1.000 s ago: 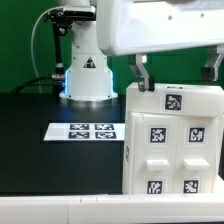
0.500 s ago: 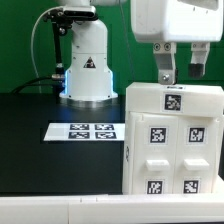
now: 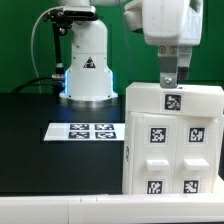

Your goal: Assemble cabinet

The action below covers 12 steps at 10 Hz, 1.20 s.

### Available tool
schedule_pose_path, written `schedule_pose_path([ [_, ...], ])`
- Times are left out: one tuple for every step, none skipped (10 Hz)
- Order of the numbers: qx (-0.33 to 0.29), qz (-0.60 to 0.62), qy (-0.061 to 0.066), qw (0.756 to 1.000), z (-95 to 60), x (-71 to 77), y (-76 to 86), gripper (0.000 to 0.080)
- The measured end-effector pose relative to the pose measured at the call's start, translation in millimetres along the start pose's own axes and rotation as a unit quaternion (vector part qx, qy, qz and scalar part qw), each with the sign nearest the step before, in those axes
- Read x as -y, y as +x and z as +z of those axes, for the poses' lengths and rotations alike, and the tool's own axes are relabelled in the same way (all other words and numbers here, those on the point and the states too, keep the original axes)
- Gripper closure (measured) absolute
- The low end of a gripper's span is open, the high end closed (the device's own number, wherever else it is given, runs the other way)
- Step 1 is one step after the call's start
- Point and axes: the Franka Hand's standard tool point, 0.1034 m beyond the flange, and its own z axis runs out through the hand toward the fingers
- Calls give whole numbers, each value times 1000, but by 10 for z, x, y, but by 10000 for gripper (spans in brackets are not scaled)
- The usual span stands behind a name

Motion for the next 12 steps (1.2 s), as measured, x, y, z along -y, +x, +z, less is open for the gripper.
schedule_pose_path([
  [-1,-8,-10,1000,1,-12,56,2],
  [-2,2,-12,1000,0,-23,53,2],
  [-2,1,-12,1000,-2,-29,47,2],
  [-2,3,-13,1000,-3,-42,29,2],
  [-2,4,-13,1000,-4,-45,25,2],
  [-2,5,-13,1000,-4,-45,24,2],
  [0,17,-9,1000,-10,-33,22,2],
  [24,69,22,997,-64,46,5,2],
  [33,92,34,995,-91,75,33,2],
  [43,106,47,992,-61,144,24,2],
  [46,108,51,992,-29,154,2,2],
  [45,109,49,992,2,137,-19,2],
])
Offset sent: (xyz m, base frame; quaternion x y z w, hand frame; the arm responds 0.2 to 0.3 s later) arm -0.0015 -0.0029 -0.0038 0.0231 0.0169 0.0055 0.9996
